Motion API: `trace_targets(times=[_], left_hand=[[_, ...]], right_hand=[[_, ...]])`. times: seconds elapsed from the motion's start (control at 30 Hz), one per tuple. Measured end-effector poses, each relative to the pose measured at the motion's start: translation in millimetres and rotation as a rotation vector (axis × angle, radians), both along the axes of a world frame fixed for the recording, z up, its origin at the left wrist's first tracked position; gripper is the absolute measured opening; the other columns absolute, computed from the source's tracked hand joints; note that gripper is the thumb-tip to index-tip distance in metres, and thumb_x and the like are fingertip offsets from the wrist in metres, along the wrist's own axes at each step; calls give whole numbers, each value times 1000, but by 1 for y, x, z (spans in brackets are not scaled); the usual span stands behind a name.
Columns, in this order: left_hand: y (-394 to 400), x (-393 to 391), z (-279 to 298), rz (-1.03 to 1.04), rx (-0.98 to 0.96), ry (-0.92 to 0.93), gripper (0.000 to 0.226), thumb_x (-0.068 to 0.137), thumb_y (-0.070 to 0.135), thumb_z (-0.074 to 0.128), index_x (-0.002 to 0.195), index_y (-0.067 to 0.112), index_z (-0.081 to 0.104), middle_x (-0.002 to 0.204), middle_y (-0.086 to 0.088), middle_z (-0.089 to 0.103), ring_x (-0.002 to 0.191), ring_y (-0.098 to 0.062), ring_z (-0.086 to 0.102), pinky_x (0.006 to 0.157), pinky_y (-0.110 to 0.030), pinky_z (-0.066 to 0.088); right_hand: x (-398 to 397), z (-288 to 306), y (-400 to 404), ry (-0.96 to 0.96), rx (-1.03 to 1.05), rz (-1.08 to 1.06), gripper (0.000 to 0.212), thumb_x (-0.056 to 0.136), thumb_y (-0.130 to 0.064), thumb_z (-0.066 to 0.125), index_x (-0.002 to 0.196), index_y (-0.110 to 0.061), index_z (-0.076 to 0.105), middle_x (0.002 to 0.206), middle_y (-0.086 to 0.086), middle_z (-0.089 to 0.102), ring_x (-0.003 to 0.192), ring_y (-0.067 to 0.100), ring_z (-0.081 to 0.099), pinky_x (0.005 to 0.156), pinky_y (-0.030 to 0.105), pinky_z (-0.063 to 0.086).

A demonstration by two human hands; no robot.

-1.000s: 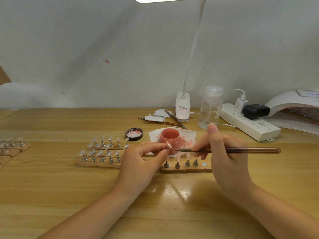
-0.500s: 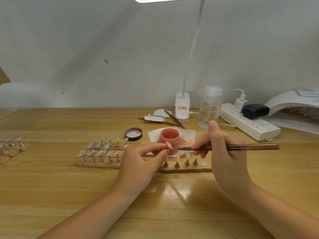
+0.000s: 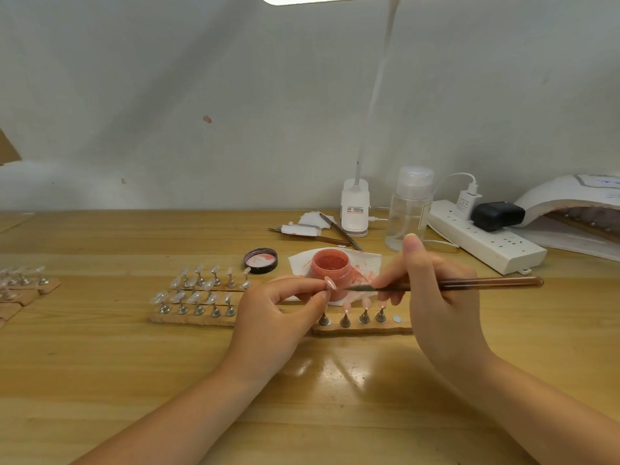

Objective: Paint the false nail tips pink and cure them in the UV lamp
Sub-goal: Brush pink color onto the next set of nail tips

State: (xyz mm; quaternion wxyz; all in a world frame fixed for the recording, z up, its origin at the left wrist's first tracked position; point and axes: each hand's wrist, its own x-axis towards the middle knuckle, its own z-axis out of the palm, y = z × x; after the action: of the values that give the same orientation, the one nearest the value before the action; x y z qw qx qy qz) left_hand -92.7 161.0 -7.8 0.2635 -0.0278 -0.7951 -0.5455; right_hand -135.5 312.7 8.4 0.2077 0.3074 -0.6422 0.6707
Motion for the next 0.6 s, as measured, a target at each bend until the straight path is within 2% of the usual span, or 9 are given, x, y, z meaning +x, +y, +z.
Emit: trace_targets(times=[0.1,0.23,0.33,0.4,0.5,0.6], left_hand=[[0,0,1,-4,6,-1,27,74,5,72,76,32,71,76,16,70,74,8,61,63,-2,41],[0,0,0,7,-7,2,28,74,4,72,74,32,71,75,16,70,75,8,61,64,-2,41],[0,0,0,4,-5,0,28,74,5,72,75,34,70,80,19,70,76,7,61,65,-3,41],[0,0,0,2,-7,-3,29,74,6,72,75,35,70,81,21,69,77,7,62,65,-3,41],[0,0,0,1,-22,4,31,74,5,72,74,35,69,80,22,69,74,7,61,64,-3,41],[0,0,0,7,-28,-4,29,74,6,72,74,34,70,80,21,69,72,7,61,64,-3,41]], right_hand=[[-1,0,-3,-17,53,-13,34,91,-33,47,63,-25,65,58,-12,65,56,2,59,54,10,42],[-1,-1,-4,-31,82,9,35,90,-34,48,63,-22,67,58,-10,65,56,3,60,55,11,43],[0,-1,-1,-27,24,18,44,88,-39,41,57,-18,65,55,2,64,50,4,58,51,12,44],[0,0,0,-44,-10,7,47,91,-36,43,54,-15,64,53,6,61,46,5,56,49,12,43],[-1,1,-1,-52,-17,-20,43,91,-30,40,57,-19,65,52,-3,62,48,4,56,51,10,42],[-1,1,-4,-49,34,-27,38,88,-38,41,63,-24,66,58,-6,65,54,4,59,53,12,44]])
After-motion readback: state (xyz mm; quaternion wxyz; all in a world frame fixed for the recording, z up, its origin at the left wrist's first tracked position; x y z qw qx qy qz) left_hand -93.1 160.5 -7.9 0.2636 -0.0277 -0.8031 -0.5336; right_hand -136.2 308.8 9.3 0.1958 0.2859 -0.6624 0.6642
